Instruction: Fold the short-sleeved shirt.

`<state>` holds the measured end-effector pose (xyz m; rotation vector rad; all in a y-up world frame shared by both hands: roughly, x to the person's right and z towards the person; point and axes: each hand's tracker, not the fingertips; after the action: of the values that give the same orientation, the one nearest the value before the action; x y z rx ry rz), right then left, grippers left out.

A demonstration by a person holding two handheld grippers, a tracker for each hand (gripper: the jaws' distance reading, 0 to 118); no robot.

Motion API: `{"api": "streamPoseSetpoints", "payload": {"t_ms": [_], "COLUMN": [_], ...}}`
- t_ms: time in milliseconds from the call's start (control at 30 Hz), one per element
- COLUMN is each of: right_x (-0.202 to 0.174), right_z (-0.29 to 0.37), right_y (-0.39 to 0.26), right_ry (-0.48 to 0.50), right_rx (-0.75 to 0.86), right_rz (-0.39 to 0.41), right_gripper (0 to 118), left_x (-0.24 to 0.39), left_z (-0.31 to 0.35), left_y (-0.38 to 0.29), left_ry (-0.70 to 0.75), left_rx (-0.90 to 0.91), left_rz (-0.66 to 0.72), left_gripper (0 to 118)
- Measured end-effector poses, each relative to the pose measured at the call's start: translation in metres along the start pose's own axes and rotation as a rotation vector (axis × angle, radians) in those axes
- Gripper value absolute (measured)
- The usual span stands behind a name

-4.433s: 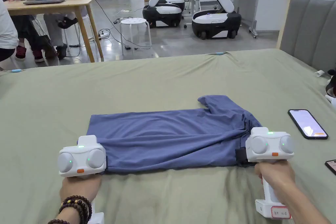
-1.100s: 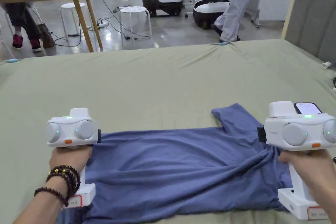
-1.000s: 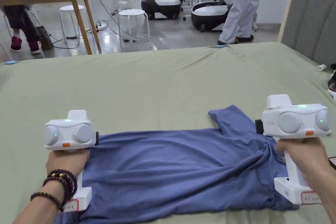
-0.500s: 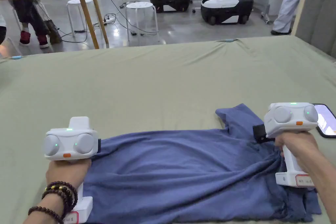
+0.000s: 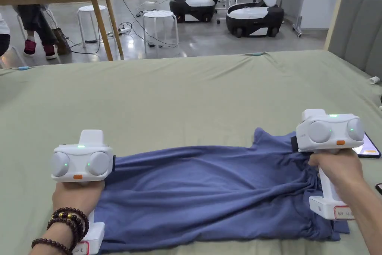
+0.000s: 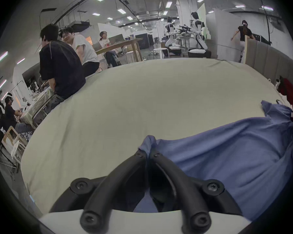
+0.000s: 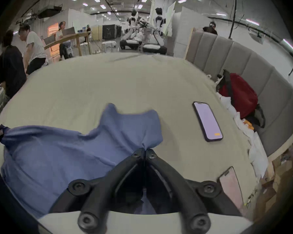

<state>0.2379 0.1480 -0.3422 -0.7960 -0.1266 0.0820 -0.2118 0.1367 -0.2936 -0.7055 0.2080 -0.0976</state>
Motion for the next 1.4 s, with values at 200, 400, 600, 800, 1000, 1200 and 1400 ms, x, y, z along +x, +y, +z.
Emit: {"api": "streamPoseSetpoints", "payload": {"t_ms": [200, 400, 600, 800, 1000, 1200, 1400], "right_x": [-0.002, 0.001, -0.006, -0.016, -0.014, 0.005, 0.008], "right_z": [0.085, 0.123, 0.090, 0.057, 0.059, 0.062, 0.060], "right_y": [-0.046, -0.100, -0.150, -0.169, -0.169, -0.166, -0.166], "right_ry": [0.008, 0.017, -0.024, -0.072, -0.072, -0.016, -0.027], "right_rx": [0.090, 0.094, -0.047, -0.090, -0.085, -0.090, -0.100], "right_rz": [0.033, 0.066, 0.109, 0.180, 0.187, 0.136, 0.101], "right_gripper": [1, 1, 1, 1, 1, 1, 1], "left_x": [-0.017, -0.028, -0.013, -0.012, -0.009, -0.019, -0.015], "left_z": [0.055, 0.081, 0.067, 0.045, 0.033, 0.033, 0.043], "left_y": [-0.040, -0.090, -0.122, -0.117, -0.122, -0.124, -0.124], "left_ry": [-0.037, -0.055, -0.031, -0.028, -0.014, -0.031, -0.030], "left_rx": [0.041, 0.024, -0.054, -0.116, -0.126, -0.118, -0.112], "left_rz": [0.002, -0.014, -0.100, -0.119, -0.125, -0.103, -0.119], "left_gripper": [1, 1, 1, 1, 1, 1, 1]}}
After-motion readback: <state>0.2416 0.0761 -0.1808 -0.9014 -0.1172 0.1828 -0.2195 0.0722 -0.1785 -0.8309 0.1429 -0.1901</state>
